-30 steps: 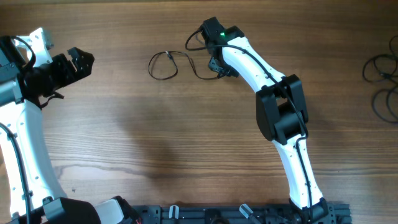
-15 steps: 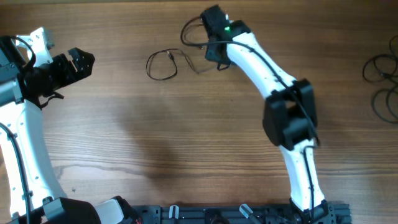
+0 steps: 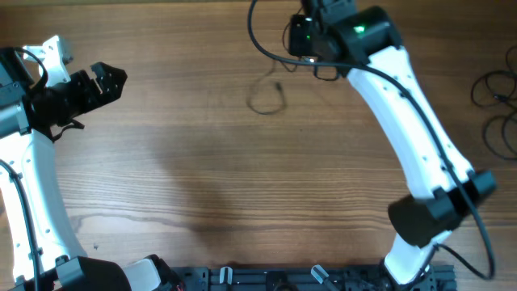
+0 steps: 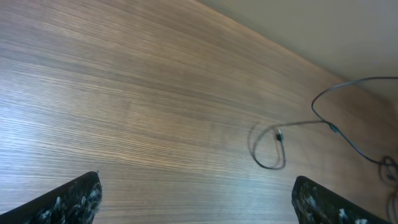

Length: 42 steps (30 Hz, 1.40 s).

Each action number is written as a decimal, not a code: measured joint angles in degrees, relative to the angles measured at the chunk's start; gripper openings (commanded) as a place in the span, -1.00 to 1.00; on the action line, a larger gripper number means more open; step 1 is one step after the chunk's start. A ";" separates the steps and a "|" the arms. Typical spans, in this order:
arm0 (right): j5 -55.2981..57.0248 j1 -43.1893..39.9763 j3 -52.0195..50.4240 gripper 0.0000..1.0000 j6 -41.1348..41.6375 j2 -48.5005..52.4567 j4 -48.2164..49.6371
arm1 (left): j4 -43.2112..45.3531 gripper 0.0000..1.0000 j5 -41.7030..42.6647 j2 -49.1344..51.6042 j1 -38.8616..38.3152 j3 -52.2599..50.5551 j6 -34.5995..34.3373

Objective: Untangle cables

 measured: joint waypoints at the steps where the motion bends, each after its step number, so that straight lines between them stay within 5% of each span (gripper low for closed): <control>1: 0.00 -0.02 0.00 -0.91 -0.48 -1.33 -1.44 | -0.31 1.00 0.66 0.00 0.00 0.00 0.00; 9: 0.00 -3.26 0.28 -0.92 -3.26 -10.91 -13.27 | -2.95 1.00 3.17 0.00 -1.29 0.00 0.00; 22: 0.00 -17.66 1.97 -0.91 -6.29 -22.88 -18.47 | -2.99 0.99 3.63 0.00 -4.83 0.00 0.00; 30: 0.02 -26.97 12.28 -0.91 -7.78 -25.44 -24.48 | -2.99 1.00 3.63 0.00 -4.98 0.00 0.00; 42: 10.23 -39.76 13.57 -0.91 -5.18 -25.73 -25.53 | -3.02 1.00 3.65 0.00 -5.79 0.00 0.00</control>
